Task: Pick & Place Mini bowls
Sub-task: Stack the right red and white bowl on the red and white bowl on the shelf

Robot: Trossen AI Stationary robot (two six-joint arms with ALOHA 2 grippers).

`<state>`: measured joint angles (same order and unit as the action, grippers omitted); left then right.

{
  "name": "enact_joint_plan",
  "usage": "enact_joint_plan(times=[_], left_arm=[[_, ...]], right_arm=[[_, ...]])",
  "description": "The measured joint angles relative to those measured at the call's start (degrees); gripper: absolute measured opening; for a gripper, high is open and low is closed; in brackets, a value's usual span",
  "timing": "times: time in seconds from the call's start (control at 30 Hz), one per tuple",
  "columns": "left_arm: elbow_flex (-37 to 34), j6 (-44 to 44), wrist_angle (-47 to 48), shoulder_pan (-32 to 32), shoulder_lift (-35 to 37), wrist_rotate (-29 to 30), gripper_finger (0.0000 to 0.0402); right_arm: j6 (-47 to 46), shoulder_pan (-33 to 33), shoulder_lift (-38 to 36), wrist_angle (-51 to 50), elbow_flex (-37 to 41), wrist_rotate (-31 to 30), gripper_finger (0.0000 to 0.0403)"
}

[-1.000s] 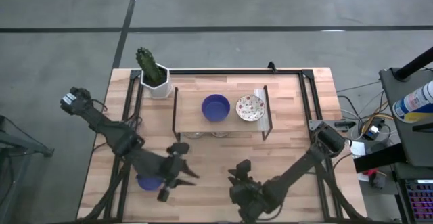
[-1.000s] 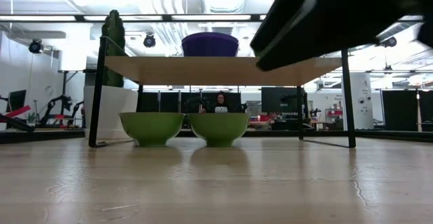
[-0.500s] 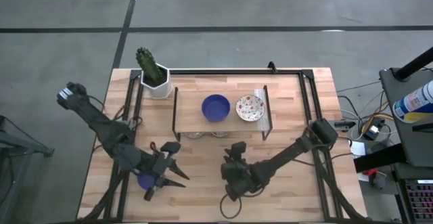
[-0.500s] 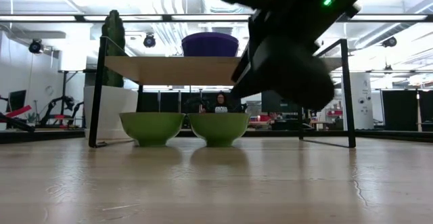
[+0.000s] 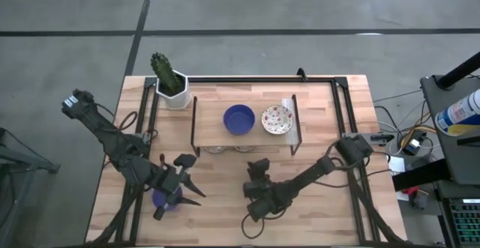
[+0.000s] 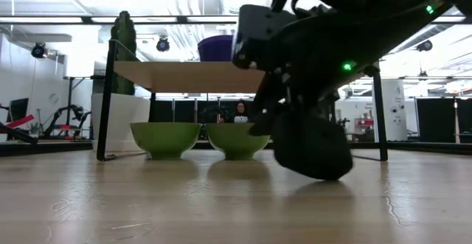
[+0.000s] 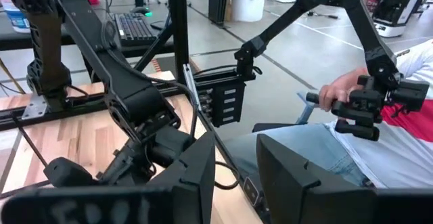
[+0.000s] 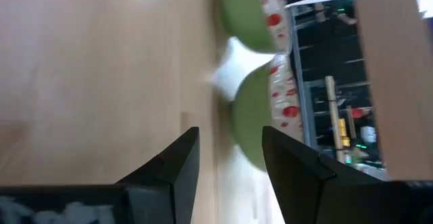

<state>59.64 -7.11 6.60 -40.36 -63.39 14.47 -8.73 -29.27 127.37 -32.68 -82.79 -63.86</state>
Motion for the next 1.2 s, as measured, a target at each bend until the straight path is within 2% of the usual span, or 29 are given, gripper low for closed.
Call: enact_joint_plan(times=[0.73, 0.93, 1.2], left_arm=[[0.00, -0.40, 2.06, -0.20, 0.00, -0.30, 0.0103], [0.00, -0.39, 2.06, -0.22, 0.00, -0.30, 0.0103], [0.00, -0.50, 2.02, -0.35, 0.00, -0.30, 0.0103]], right_arm=[[-2.87, 6.19, 0.62, 0.52, -1.86, -0.53, 0.0132], [-3.44, 7.73, 0.46, 0.47, -1.86, 3.69, 0.0130], [-4.13, 8.29, 0.42, 0.44, -1.93, 4.15, 0.0128]])
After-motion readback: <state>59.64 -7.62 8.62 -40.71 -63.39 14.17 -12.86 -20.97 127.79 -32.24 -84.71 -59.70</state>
